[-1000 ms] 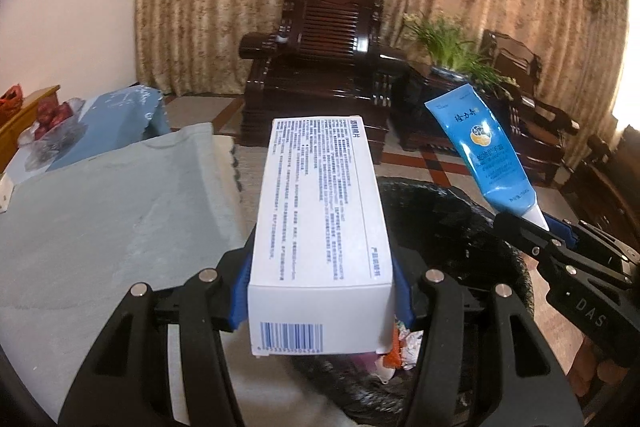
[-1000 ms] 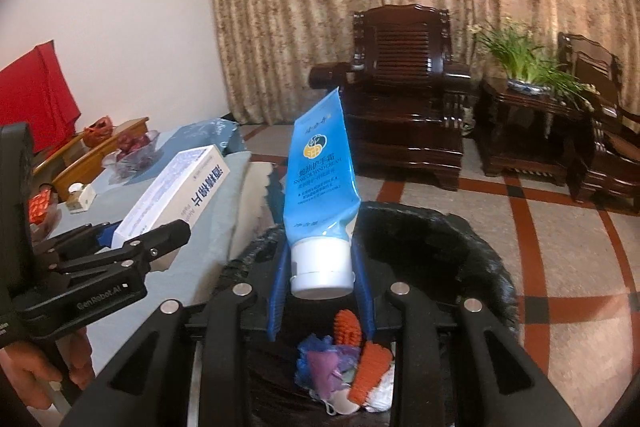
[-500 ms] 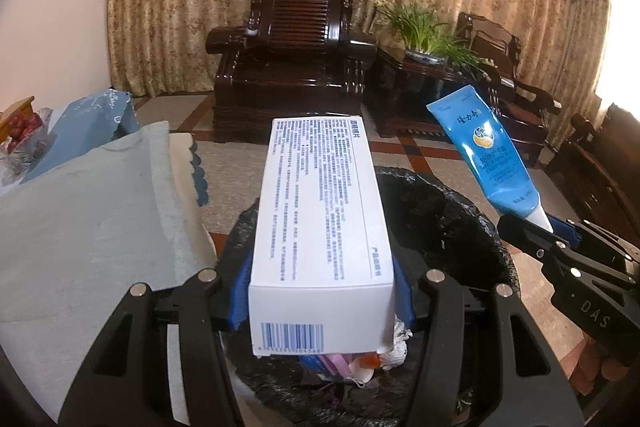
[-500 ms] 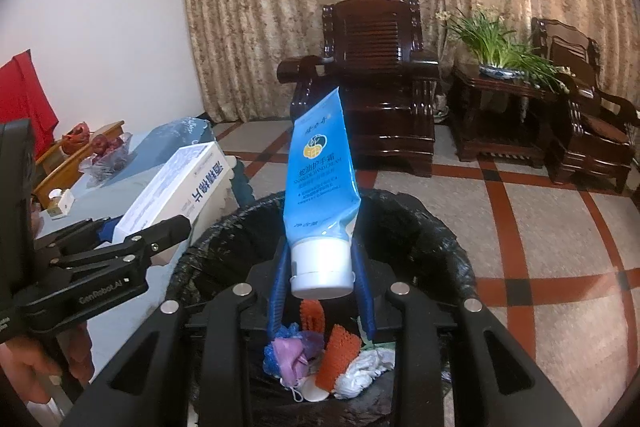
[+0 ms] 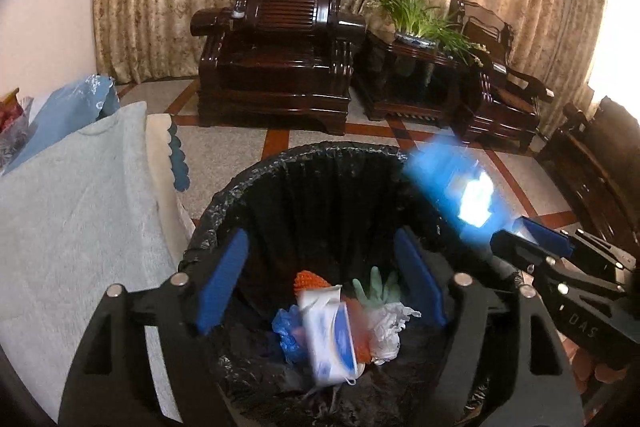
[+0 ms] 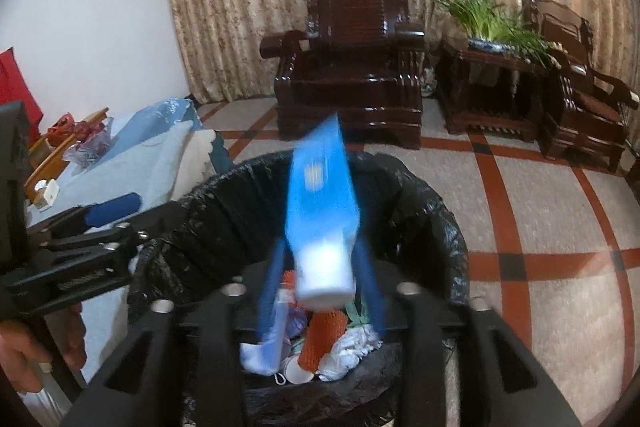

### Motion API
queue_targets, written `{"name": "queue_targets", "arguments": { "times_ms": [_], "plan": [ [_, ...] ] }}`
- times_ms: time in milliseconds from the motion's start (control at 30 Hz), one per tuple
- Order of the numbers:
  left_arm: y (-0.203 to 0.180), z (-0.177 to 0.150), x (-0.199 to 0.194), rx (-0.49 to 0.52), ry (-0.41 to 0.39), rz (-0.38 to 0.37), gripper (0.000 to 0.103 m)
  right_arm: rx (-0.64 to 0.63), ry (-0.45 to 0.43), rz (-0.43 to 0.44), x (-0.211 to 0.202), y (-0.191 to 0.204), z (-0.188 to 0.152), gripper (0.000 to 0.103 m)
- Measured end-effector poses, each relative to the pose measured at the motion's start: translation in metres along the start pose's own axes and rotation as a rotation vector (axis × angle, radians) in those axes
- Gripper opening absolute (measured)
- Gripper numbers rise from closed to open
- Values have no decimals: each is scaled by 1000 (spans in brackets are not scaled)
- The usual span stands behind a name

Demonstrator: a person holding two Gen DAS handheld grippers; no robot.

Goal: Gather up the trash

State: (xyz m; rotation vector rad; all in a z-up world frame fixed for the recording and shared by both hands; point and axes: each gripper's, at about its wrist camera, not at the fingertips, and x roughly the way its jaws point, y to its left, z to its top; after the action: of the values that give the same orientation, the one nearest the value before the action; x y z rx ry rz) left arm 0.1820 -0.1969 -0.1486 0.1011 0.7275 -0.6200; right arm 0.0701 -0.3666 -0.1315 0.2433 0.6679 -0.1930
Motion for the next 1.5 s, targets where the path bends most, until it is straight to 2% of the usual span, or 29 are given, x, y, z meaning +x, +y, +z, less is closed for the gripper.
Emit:
{"name": "queue_targets", "arguments": {
  "times_ms": [67,100,167,267,600,1000,1500],
  "plan": [
    [4,0,-1,-9,4,2,80,6,1,-8,1,-2,-2,61],
    [6,0,-2,-15,1,4,82,9,4,-11,1,-2,-3,72],
    [10,1,-6,-25,-6,3,87,17,-1,-21,0,-4,-3,88],
    [15,1,-17,-28,-26,17,91,21,-10,-17,-5,-3,-2,97],
    [33,3,-64,-46,-75,77,96,0,-42,28,-28,16,11,97],
    [51,2,-129,-89,-132,152,97,-93,-71,90,-65,58,25,97],
    [47,4,-187,-83,-190,197,97,-138,-128,138,-108,83,39,97]
  ]
}}
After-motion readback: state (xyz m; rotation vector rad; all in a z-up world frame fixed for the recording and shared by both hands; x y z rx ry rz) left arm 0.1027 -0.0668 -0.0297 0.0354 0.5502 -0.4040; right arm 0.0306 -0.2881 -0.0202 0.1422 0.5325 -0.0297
